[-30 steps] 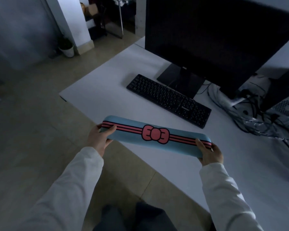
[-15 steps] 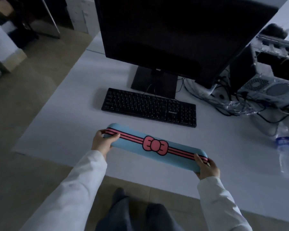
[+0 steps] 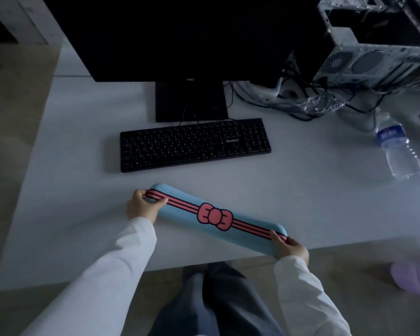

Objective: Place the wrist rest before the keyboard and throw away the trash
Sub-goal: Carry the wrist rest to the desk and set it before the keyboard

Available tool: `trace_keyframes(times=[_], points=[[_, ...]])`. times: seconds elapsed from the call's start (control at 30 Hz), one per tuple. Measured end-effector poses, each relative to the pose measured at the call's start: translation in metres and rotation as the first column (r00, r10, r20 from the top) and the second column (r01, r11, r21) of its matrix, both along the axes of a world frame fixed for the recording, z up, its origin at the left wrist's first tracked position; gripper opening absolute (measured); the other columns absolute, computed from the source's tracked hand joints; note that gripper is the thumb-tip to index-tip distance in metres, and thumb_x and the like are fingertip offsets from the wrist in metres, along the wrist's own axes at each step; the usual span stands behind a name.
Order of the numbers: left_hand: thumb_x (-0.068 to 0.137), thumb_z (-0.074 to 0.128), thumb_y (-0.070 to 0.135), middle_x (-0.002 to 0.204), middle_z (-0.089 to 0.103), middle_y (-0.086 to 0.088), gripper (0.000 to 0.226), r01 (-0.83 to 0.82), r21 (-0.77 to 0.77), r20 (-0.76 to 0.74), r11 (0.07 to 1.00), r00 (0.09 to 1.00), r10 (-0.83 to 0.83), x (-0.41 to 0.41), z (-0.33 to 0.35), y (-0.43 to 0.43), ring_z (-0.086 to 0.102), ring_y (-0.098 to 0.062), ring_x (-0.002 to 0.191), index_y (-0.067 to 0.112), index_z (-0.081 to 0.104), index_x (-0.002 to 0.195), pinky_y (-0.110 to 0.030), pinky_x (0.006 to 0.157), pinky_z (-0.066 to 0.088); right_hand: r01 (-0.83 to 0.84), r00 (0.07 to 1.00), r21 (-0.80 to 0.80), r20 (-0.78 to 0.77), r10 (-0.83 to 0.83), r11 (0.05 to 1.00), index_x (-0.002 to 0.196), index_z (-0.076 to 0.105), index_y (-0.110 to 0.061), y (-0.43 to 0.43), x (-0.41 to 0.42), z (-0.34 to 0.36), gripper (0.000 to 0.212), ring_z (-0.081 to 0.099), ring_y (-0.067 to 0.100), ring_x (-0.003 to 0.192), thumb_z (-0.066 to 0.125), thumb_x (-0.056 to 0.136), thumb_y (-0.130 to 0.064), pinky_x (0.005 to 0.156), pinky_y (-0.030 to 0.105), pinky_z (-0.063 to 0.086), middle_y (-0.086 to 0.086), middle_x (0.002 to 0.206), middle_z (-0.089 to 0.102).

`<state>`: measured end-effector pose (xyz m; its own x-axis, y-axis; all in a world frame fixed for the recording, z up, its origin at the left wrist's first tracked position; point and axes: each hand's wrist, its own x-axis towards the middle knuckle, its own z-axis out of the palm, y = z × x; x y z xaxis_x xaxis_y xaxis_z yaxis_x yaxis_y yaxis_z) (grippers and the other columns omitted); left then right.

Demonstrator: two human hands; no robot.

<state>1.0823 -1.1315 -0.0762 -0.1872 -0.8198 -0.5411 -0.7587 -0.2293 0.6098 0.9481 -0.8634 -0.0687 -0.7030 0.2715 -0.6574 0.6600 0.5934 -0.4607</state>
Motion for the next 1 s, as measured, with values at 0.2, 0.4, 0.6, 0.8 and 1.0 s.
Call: trace_keyframes(times=[0.2, 0.4, 0.6, 0.8, 1.0], points=[[0.069, 0.073, 0.041, 0.125, 0.06, -0.023, 0.059, 0.082, -0.072, 0.183, 0.994, 0.981, -0.068, -0.007, -0.001, -0.008, 0.047, -0.038, 0.124, 0.011, 0.059, 0.118, -0.037, 0.1, 0.036, -0.048, 0.999, 0.094, 0.022, 0.046, 0.994, 0.115, 0.064, -0.011, 0.002, 0.003, -0.003, 0.045, 0.059, 0.033, 0.106, 0.061, 0.079, -0.037, 0.088, 0.029, 0.04, 0.015, 0.119, 0.067], [0.074, 0.068, 0.043, 0.133, 0.052, -0.025, 0.068, 0.004, -0.073, 0.16, 0.997, 0.987, 0.008, -0.006, -0.004, -0.018, 0.04, -0.038, 0.13, 0.006, 0.05, 0.127, -0.038, 0.105, 0.031, 0.057, 0.998, 0.096, -0.014, -0.056, 0.994, 0.128, 0.052, -0.008, 0.003, 0.003, -0.004, 0.065, 0.05, 0.034, 0.124, 0.07, 0.073, -0.037, 0.109, 0.041, 0.034, 0.015, 0.128, 0.061], [0.068, 0.069, 0.048, 0.117, 0.067, -0.018, 0.063, 0.114, 0.024, 0.146, 0.993, 0.982, -0.116, -0.002, -0.011, -0.018, 0.057, -0.037, 0.115, 0.009, 0.062, 0.116, -0.042, 0.098, 0.045, 0.113, 0.994, 0.06, -0.004, -0.113, 0.992, 0.125, 0.054, -0.006, -0.009, 0.008, -0.006, 0.064, 0.054, 0.036, 0.118, 0.074, 0.07, -0.032, 0.102, 0.037, 0.04, 0.02, 0.128, 0.057], [0.064, 0.077, 0.037, 0.108, 0.069, -0.015, 0.054, 0.143, 0.068, 0.14, 0.987, 0.979, -0.151, -0.009, -0.01, -0.015, 0.06, -0.034, 0.107, 0.009, 0.064, 0.107, -0.038, 0.094, 0.047, 0.039, 0.996, 0.024, 0.084, -0.041, 0.999, 0.097, 0.066, -0.008, -0.004, 0.005, -0.03, 0.057, 0.063, 0.032, 0.079, 0.078, 0.052, -0.04, 0.082, 0.043, 0.056, 0.014, 0.081, 0.065], [0.068, 0.077, 0.011, 0.12, 0.062, -0.019, 0.055, -0.003, 0.054, -0.031, 0.999, 1.0, 0.005, 0.003, -0.006, -0.007, 0.058, -0.033, 0.111, 0.0, 0.052, 0.116, -0.032, 0.088, 0.04, -0.04, 0.993, -0.042, -0.112, 0.035, 0.998, 0.093, 0.065, 0.008, -0.01, -0.019, -0.014, 0.029, 0.054, 0.022, 0.079, 0.069, 0.075, -0.015, 0.075, 0.029, 0.042, 0.014, 0.079, 0.061]])
